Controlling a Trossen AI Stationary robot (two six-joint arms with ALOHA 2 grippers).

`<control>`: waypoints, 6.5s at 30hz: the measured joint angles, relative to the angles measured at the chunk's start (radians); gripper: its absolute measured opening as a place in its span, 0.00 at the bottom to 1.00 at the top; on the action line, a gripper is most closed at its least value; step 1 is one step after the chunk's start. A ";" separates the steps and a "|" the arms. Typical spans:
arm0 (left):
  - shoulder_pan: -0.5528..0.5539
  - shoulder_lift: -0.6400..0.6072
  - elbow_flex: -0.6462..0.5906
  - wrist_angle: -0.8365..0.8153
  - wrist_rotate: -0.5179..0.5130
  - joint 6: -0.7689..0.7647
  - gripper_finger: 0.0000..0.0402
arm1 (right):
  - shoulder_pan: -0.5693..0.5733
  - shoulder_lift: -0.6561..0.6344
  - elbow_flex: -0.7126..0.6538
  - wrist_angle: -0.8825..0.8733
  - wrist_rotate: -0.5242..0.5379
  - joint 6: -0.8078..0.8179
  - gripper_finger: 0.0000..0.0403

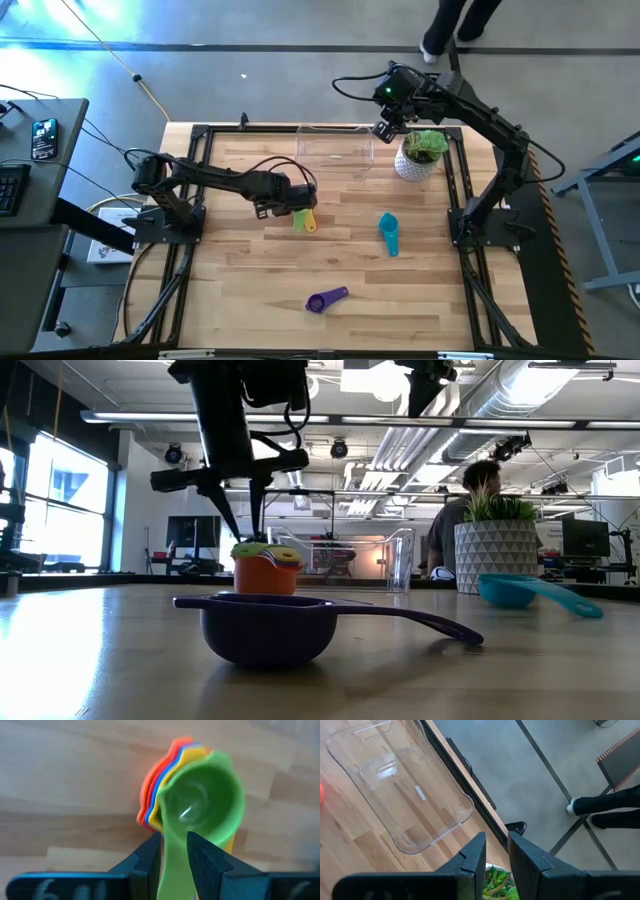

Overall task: Nest measuring cups in basket
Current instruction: Stack the green measuring cup on the top of the yellow measuring cup, then stack the blue measuring cup on the top of the green measuring cup

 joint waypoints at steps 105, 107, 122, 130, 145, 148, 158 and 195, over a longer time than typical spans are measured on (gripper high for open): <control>-0.101 -0.589 0.000 -0.278 -0.013 1.266 0.19 | 0.710 0.020 -0.611 0.139 -0.229 1.376 0.18; -0.092 -0.589 0.000 -0.278 -0.012 1.267 0.19 | 0.709 0.020 -0.643 0.162 -0.225 1.359 0.18; -0.017 -0.589 0.000 -0.278 -0.015 1.229 0.19 | 0.653 0.019 -0.899 0.360 -0.264 1.179 0.37; 0.019 -0.589 0.000 -0.276 -0.016 1.189 0.19 | 0.617 0.019 -0.981 0.453 -0.255 1.078 0.38; 0.039 -0.589 0.000 -0.276 -0.044 1.180 0.19 | 0.584 0.019 -1.109 0.594 -0.275 1.068 0.25; 0.039 -0.589 0.000 -0.276 -0.046 1.180 0.19 | 0.582 0.019 -1.102 0.595 -0.275 1.090 0.13; 0.039 -0.589 0.000 -0.277 -0.039 1.180 0.19 | 0.583 0.019 -0.950 0.565 -0.264 1.059 0.01; 0.038 -0.589 0.000 -0.283 0.127 1.151 0.19 | 0.417 0.019 -0.370 0.779 -0.017 0.368 0.00</control>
